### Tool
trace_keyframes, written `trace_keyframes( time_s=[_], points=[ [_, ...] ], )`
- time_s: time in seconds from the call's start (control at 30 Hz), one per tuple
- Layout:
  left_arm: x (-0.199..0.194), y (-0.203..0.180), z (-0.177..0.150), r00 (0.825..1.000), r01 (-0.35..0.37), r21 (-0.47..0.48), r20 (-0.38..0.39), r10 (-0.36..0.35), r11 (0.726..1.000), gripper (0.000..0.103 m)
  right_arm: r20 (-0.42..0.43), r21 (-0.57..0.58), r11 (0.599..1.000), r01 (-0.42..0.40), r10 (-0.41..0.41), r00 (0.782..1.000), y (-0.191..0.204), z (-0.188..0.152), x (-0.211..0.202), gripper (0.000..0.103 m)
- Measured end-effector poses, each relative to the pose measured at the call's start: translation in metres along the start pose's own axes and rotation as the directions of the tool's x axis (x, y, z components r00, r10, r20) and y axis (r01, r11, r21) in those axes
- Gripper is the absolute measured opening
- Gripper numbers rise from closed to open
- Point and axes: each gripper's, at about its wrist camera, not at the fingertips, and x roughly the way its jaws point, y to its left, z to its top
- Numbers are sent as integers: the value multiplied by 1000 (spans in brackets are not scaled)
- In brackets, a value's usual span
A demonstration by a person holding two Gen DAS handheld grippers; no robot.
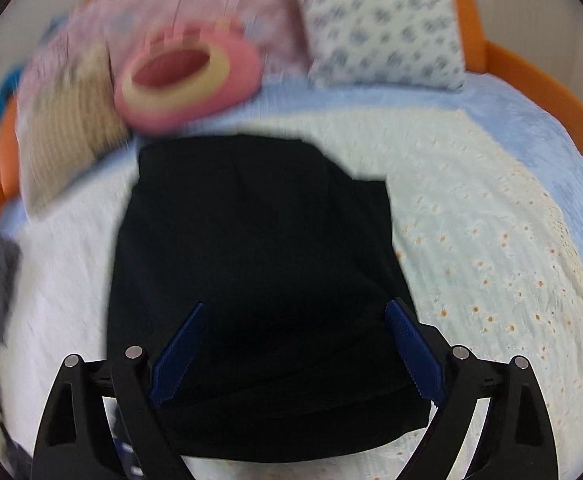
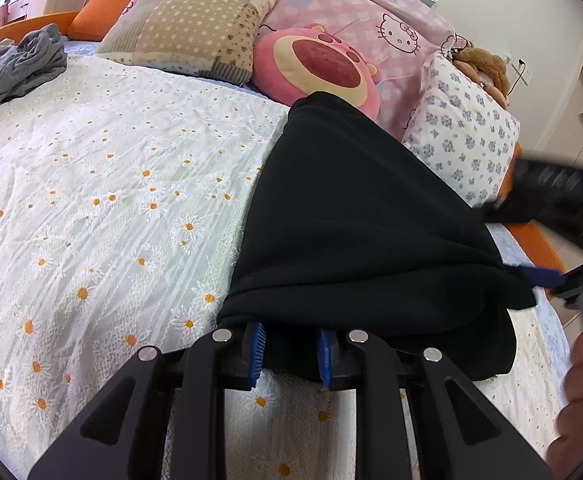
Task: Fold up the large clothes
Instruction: 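Open both tools, release the folded jacket and pull back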
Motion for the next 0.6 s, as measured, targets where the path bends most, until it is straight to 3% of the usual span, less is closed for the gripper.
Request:
trace_keyframes(
  time_s=[0.07,0.1,0.2,0.33,0.4,0.5,0.6],
  points=[
    [13,3,-12,997,57,-70,-56,-61,996,92,1,2,1000,-3,3,1000,-1,0,0,22],
    [16,-2,-20,996,63,-59,-60,-66,996,92,1,1,1000,-4,4,1000,-1,-1,0,22],
    [14,-35,-53,1000,-12,117,-4,13,993,92,2,0,1000,-3,3,1000,-1,-1,0,22],
    [15,-42,-77,999,27,150,-37,-22,988,92,0,-5,1000,0,0,1000,-2,-1,1,22],
    [16,-46,-79,999,23,180,-33,-17,983,92,0,-4,1000,-5,5,1000,-2,-1,1,22],
    [25,-44,-72,993,77,191,-100,-58,979,100,-2,-3,1000,-11,11,1000,-3,-2,2,22],
    [25,-49,-69,990,69,265,-134,-34,962,100,-7,-1,1000,-22,22,1000,-5,-1,2,22]
  ],
)
